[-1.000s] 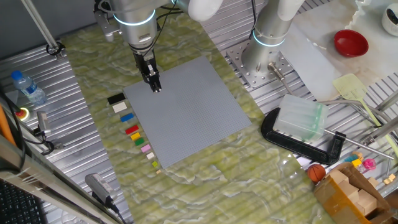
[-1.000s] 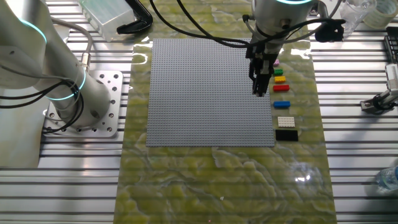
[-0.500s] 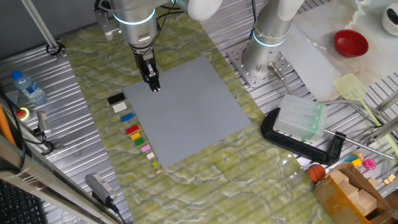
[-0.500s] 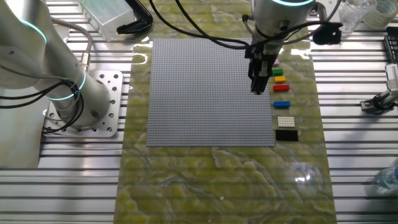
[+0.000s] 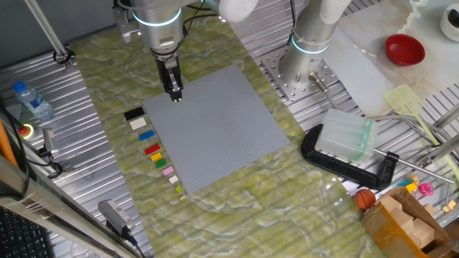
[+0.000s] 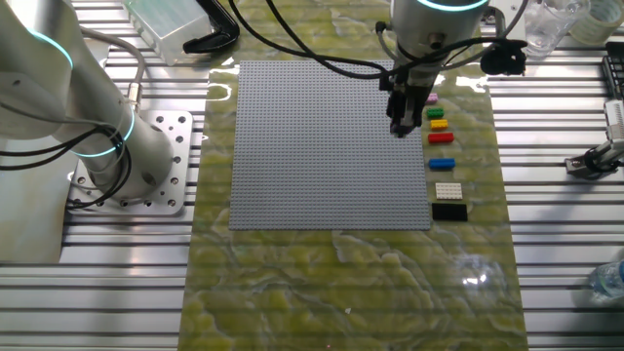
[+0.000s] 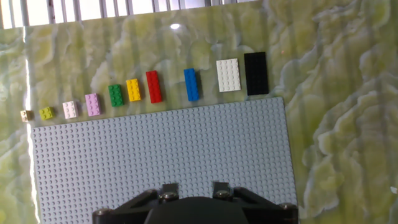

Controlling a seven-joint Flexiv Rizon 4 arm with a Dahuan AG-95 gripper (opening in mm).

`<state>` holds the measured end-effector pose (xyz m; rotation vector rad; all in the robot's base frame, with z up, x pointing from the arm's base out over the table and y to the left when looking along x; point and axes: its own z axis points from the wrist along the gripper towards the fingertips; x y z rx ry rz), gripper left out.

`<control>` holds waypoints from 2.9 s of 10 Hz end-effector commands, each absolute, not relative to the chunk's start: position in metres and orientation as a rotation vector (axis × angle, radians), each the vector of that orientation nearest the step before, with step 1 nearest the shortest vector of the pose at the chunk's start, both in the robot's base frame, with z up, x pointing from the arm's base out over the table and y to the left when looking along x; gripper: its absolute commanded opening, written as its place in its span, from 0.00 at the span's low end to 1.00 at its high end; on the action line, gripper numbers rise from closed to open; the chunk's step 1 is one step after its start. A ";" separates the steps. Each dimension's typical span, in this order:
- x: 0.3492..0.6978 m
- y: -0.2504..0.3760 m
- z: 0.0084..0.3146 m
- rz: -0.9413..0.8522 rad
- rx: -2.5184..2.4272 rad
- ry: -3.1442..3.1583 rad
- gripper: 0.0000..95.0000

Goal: Build with small Lego blocks

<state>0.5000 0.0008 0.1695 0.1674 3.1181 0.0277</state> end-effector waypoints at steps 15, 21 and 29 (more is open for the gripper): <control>0.542 0.019 0.154 0.010 0.093 3.135 0.00; 0.560 0.018 0.127 -0.019 0.032 3.136 0.00; 0.584 0.027 0.110 -0.047 -0.040 3.135 0.00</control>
